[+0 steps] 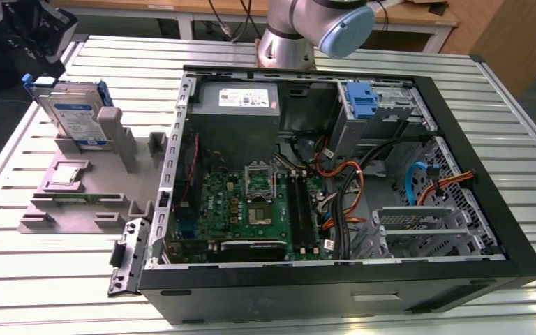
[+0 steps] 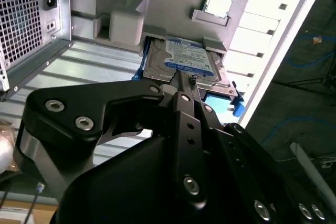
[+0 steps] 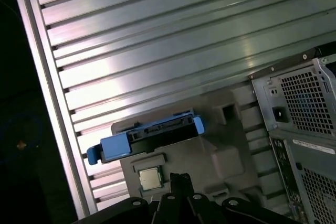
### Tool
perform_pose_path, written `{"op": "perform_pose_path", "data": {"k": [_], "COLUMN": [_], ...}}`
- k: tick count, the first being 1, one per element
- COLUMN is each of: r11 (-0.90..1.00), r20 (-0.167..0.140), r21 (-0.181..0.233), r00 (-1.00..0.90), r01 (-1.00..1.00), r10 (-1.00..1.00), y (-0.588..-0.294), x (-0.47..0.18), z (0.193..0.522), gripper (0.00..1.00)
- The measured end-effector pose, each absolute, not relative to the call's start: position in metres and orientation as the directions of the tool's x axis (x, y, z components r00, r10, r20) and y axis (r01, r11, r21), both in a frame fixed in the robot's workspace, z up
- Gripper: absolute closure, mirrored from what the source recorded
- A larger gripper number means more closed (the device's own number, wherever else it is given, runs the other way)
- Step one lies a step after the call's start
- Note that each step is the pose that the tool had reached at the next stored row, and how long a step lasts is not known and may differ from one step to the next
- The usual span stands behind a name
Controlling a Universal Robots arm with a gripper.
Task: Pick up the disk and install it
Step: 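Pick up the disk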
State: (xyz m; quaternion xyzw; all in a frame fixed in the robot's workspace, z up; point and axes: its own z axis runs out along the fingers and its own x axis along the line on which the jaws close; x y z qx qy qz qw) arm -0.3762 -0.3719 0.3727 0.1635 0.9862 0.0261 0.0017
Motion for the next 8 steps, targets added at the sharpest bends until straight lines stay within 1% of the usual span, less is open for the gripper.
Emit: {"op": "perform_pose_path", "data": {"k": [3, 8], "r11": [0.931, 0.930], "r20": [0.005, 0.005], "r21": [0.052, 0.052], "r00": [-0.932, -0.932], "r01": [0.362, 0.363], "r10": [0.362, 0.363], "y": [-0.3719, -0.3720], "x": [-0.3772, -0.3826], "z": [0.3722, 0.3724], "gripper": [0.90, 0.90]}}
